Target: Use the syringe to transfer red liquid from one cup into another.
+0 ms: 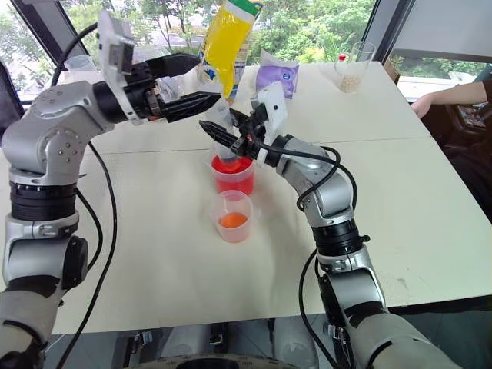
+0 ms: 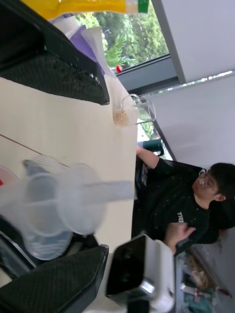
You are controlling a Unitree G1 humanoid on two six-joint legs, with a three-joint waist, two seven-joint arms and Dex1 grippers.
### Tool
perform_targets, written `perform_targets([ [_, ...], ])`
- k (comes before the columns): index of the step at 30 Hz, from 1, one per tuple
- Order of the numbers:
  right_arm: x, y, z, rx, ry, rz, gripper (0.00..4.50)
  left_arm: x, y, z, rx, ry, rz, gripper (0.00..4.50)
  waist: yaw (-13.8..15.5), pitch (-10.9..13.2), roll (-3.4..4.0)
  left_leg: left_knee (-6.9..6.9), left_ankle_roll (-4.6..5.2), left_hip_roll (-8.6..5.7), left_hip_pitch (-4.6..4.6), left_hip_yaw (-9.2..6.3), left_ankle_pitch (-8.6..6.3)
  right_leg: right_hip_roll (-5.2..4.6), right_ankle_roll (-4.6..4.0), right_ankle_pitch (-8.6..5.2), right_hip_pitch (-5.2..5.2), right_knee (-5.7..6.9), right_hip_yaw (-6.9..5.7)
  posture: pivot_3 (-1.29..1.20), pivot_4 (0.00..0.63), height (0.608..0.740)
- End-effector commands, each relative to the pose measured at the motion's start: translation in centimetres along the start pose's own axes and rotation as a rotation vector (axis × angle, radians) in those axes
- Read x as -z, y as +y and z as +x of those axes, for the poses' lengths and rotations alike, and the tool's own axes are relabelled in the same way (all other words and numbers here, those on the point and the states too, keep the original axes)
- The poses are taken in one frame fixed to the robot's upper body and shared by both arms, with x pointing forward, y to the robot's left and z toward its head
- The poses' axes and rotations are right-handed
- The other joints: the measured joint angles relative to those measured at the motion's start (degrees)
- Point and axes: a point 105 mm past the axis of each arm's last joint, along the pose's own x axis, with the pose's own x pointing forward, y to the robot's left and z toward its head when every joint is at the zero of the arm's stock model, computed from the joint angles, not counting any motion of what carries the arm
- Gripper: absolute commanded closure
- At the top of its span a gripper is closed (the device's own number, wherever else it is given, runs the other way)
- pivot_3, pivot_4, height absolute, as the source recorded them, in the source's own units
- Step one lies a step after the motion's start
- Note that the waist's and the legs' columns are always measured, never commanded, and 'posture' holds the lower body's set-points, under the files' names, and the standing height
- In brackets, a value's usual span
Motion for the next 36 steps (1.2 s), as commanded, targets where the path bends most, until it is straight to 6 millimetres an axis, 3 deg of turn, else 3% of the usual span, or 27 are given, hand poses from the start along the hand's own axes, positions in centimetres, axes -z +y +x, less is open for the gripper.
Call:
perform_targets([
  [1, -3.3, -0.1, -0.2, -0.004, -0.085, -0.054, 3.02, -1.9, -0.4, -1.5, 0.010, -0.044, 0.032, 0.06, -0.01, 0.00, 0.00, 0.00, 0.00, 0.00, 0.00, 0.00, 0.00, 0.00, 0.00, 0.00, 0.00, 0.00, 0.00, 0.00, 0.150, 0.740],
  [11, -8.2, 0.3, -1.9, -0.086, -0.155, -0.059, 3.02, -3.8, -0.3, -4.1, 0.046, -0.093, -0.036, 0.06, 0.14, 0.00, 0.00, 0.00, 0.00, 0.01, 0.00, -0.01, 0.00, -0.01, 0.00, 0.00, 0.01, -0.01, -0.01, 0.00, 0.150, 0.740],
  [16, -10.3, 2.4, -4.2, -0.273, -0.156, 0.080, 3.02, -4.0, -0.5, -4.3, 0.092, -0.090, -0.064, 0.06, 0.12, 0.00, 0.00, 0.00, 0.01, 0.01, 0.00, -0.03, 0.00, -0.03, 0.00, 0.00, 0.03, -0.01, -0.02, 0.00, 0.150, 0.740],
  [22, -8.5, 3.6, -5.3, -0.294, -0.098, 0.133, 3.02, -4.1, -1.0, -3.5, 0.160, -0.093, -0.068, 0.06, 0.13, 0.00, -0.01, 0.00, 0.01, 0.00, 0.01, -0.02, -0.01, -0.01, 0.00, 0.00, 0.04, -0.01, -0.03, 0.00, 0.150, 0.740],
  [31, -3.6, 4.4, -5.5, -0.237, -0.036, 0.183, 3.02, -5.5, -3.1, -1.2, 0.323, -0.168, -0.107, 0.06, 0.15, 0.00, -0.02, 0.01, 0.01, -0.02, 0.01, -0.03, -0.01, 0.00, 0.00, 0.00, 0.04, -0.01, -0.02, 0.00, 0.150, 0.740],
  [36, -2.9, 4.6, -5.6, -0.231, -0.025, 0.175, 3.02, -5.7, -4.3, -1.0, 0.408, -0.161, -0.133, 0.06, 0.02, 0.00, -0.02, 0.01, 0.01, -0.01, 0.02, -0.03, -0.01, 0.02, 0.01, 0.00, 0.04, -0.01, -0.02, 0.00, 0.150, 0.740],
])
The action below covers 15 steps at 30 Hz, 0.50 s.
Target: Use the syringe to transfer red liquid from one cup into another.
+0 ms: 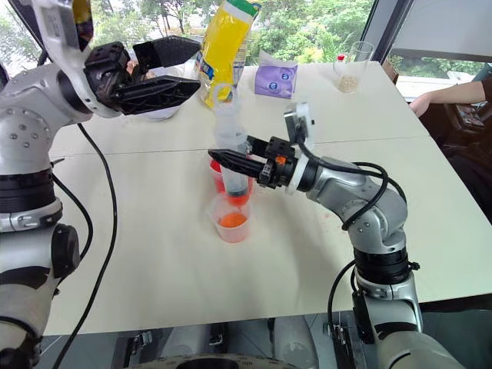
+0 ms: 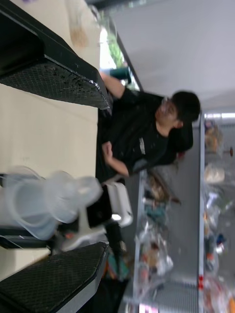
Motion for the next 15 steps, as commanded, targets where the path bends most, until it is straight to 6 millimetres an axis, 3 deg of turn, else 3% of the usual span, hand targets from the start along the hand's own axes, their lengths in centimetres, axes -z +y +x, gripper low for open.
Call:
perform_targets([
  [1, -1.3, 0.8, 0.1, -0.022, -0.040, -0.068, 3.02, -0.9, -1.2, 0.5, 0.069, -0.001, 0.022, 0.06, 0.08, 0.00, 0.00, 0.00, 0.00, 0.00, 0.00, 0.00, 0.00, 0.00, 0.00, 0.00, 0.00, 0.00, 0.00, 0.00, 0.150, 0.740],
  [15, -1.0, 1.1, 0.5, -0.035, -0.030, -0.090, 3.02, 2.2, -1.4, 1.5, 0.073, 0.091, -0.031, 0.06, 0.17, 0.00, 0.00, 0.01, 0.00, -0.01, 0.00, -0.01, 0.00, 0.00, 0.00, 0.00, 0.02, 0.00, 0.00, 0.00, 0.150, 0.740],
])
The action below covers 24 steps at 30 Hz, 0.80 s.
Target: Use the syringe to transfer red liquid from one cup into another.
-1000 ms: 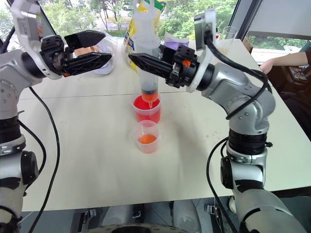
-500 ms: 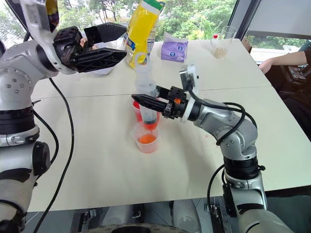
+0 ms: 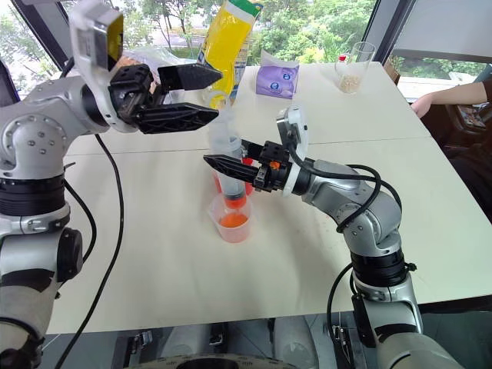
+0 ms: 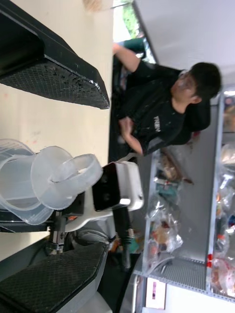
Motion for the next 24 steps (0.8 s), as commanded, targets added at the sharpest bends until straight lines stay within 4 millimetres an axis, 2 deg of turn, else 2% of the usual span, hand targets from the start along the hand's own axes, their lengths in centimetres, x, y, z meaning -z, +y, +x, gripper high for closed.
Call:
perform_targets([
  [1, -1.43, 0.79, 0.12, -0.030, -0.040, -0.065, 3.02, -0.12, -0.51, 0.10, 0.009, 0.018, 0.033, 0.06, 0.00, 0.00, 0.00, 0.00, 0.00, 0.00, 0.00, 0.00, 0.00, 0.00, 0.00, 0.00, 0.00, 0.00, 0.00, 0.00, 0.150, 0.740],
  [6, -1.44, 0.76, 0.21, -0.033, -0.040, -0.070, 3.02, -0.15, -0.69, 0.00, 0.009, 0.024, 0.029, 0.06, 0.00, 0.00, 0.00, 0.00, 0.00, 0.00, 0.00, 0.00, 0.00, 0.00, 0.00, 0.00, 0.00, 0.00, 0.00, 0.00, 0.150, 0.740],
  [7, -1.44, 0.76, 0.23, -0.033, -0.039, -0.070, 3.02, -0.11, -0.72, -0.05, 0.008, 0.029, 0.027, 0.29, 0.00, 0.00, 0.00, 0.00, 0.00, 0.00, 0.00, 0.00, 0.00, 0.00, 0.00, 0.00, 0.00, 0.00, 0.00, 0.00, 0.150, 0.740],
  [9, -1.44, 0.75, 0.26, -0.033, -0.039, -0.072, 3.02, -0.03, -0.85, -0.26, 0.007, 0.038, 0.026, 0.94, -0.01, 0.00, 0.00, 0.00, 0.00, 0.00, 0.00, 0.00, 0.00, 0.00, 0.00, 0.00, 0.00, 0.00, 0.00, 0.00, 0.150, 0.740],
  [14, -1.43, 0.72, 0.29, -0.035, -0.036, -0.074, 3.02, 0.09, -1.25, -0.37, 0.024, 0.049, 0.016, 3.42, 0.00, 0.00, 0.00, 0.00, 0.00, 0.00, 0.00, 0.00, 0.00, 0.00, 0.00, 0.00, 0.00, 0.00, 0.00, 0.00, 0.150, 0.740],
  [15, -1.45, 0.72, 0.29, -0.036, -0.036, -0.074, 3.02, 0.13, -1.31, -0.36, 0.027, 0.052, 0.015, 4.06, 0.00, 0.00, 0.00, 0.00, 0.00, 0.00, 0.00, 0.00, 0.00, 0.00, 0.00, 0.00, 0.00, 0.00, 0.00, 0.00, 0.150, 0.740],
  [16, -1.46, 0.72, 0.31, -0.037, -0.035, -0.074, 3.02, 0.14, -1.33, -0.36, 0.028, 0.053, 0.015, 4.45, 0.00, 0.00, 0.00, 0.00, 0.00, 0.00, 0.00, 0.00, 0.00, 0.00, 0.00, 0.00, 0.00, 0.00, 0.00, 0.00, 0.150, 0.740],
  [24, -1.55, 0.82, 0.36, -0.046, -0.033, -0.077, 3.02, 0.56, -0.94, -0.08, 0.027, 0.061, 0.026, 4.45, 0.00, 0.00, 0.00, 0.00, 0.00, 0.00, 0.00, 0.00, 0.00, 0.00, 0.00, 0.00, 0.00, 0.00, 0.00, 0.00, 0.150, 0.740],
])
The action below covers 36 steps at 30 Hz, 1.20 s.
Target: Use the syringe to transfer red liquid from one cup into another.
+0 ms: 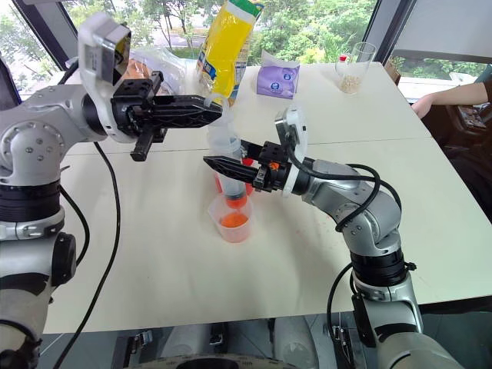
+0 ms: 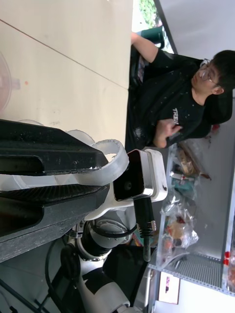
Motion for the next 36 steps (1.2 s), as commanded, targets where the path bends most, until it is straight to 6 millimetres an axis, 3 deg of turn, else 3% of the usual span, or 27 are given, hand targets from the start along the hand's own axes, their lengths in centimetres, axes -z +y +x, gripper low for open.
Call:
perform_targets([
  [1, -1.7, 0.8, 0.3, -0.039, -0.044, -0.060, 3.02, -0.2, -0.2, 0.2, 0.014, 0.009, 0.040, 4.45, 0.00, 0.00, 0.00, 0.00, 0.00, 0.00, 0.00, 0.00, 0.00, 0.00, 0.00, 0.00, 0.00, 0.00, 0.00, 0.00, 0.150, 0.740],
  [9, -3.8, 1.0, 0.4, -0.048, -0.081, -0.105, 3.02, 2.0, -0.5, 0.5, 0.063, 0.077, 0.018, 4.45, 0.00, 0.00, 0.00, 0.00, 0.00, 0.00, 0.00, 0.00, 0.00, 0.00, 0.00, 0.00, 0.00, 0.00, 0.00, 0.00, 0.150, 0.740],
  [22, -6.3, 1.2, 0.6, -0.063, -0.147, -0.080, 3.02, 3.7, -1.3, 0.6, 0.095, 0.121, -0.007, 4.45, 0.00, 0.00, 0.00, 0.00, 0.00, 0.01, 0.00, 0.00, 0.00, 0.00, 0.00, 0.00, 0.00, 0.00, 0.00, 0.00, 0.150, 0.740],
  [28, -6.4, 1.2, 0.7, -0.058, -0.164, -0.053, 3.02, 4.1, -1.6, 0.7, 0.101, 0.135, -0.014, 4.45, -0.01, 0.00, 0.00, 0.00, 0.01, 0.01, 0.00, 0.00, 0.00, 0.00, 0.00, 0.00, 0.00, 0.00, 0.00, 0.00, 0.150, 0.740],
  [35, -5.1, 1.4, 0.8, -0.058, -0.122, -0.032, 3.02, 3.7, -1.0, 0.6, 0.070, 0.128, 0.011, 4.45, 0.01, 0.00, 0.00, 0.00, 0.01, 0.01, 0.00, 0.00, 0.00, 0.00, 0.00, 0.00, 0.00, 0.00, 0.00, 0.00, 0.150, 0.740],
  [36, -4.7, 1.5, 0.8, -0.059, -0.110, -0.027, 3.02, 3.3, -0.7, 0.5, 0.053, 0.118, 0.018, 4.08, 0.01, 0.00, 0.00, 0.00, 0.01, 0.01, 0.00, 0.00, 0.00, 0.00, 0.00, 0.00, 0.00, 0.00, 0.00, 0.00, 0.150, 0.740],
])
